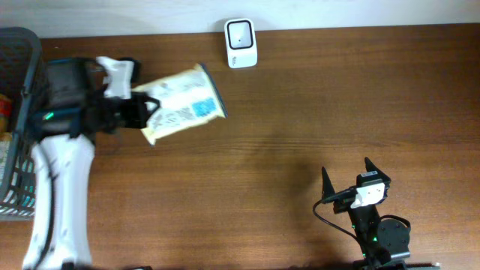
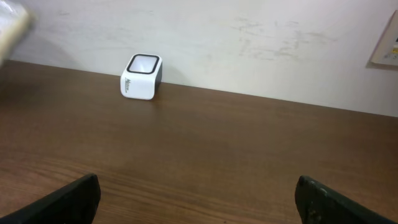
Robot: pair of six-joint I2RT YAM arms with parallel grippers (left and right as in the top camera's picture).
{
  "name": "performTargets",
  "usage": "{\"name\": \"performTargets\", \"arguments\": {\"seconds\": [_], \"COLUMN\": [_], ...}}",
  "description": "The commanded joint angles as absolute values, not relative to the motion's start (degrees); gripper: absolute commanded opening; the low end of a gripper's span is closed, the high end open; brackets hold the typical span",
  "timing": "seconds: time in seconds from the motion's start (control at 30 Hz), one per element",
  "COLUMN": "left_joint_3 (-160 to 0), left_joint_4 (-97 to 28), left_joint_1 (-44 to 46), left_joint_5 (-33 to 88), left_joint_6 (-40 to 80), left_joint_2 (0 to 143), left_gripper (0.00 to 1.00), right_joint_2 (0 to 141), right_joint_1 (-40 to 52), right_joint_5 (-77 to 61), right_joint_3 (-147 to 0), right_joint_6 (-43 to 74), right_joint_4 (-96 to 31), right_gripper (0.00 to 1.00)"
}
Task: Scan the item barcode
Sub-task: 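Carry the white snack bag to the table center and release it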
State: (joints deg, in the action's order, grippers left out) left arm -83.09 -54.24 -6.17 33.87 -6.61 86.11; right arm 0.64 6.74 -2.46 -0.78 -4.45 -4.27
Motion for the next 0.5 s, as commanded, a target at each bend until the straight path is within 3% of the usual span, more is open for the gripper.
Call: {"name": "performTargets", "arguments": {"seconds": [0.0,0.2,0.4,0.47], "left_joint_3": [-83.3,-83.3,-83.3,-83.3], "left_joint_4": [-53.6,-48.8,-38.6,-38.4], "left_joint_1": [-1.1,8.2,20.9,22.4], "left_joint_5": [35.2,43.4,42.2,36.5], "left_joint_6": [-11.5,-11.2,0.9,5.6], "left_joint_2": [94.5,109.4,118.6,118.6], "left_gripper": [0.00,0.00,0.02,0.66], "right_joint_2": [0.3,0.3,0.3,0.3], "right_joint_1": [6.5,6.5,6.5,6.5], "right_joint_5": [-1.9,-1.9,-2.0,-1.9], "right_joint_3": [-0.3,-0.3,-0.3,-0.3], "right_joint_6": [-3.8,-3.8,-3.8,-3.8], "right_joint_4": [-4.3,-4.3,-4.3,-4.3], "right_gripper": [0.99,0.99,0.99,0.99]}}
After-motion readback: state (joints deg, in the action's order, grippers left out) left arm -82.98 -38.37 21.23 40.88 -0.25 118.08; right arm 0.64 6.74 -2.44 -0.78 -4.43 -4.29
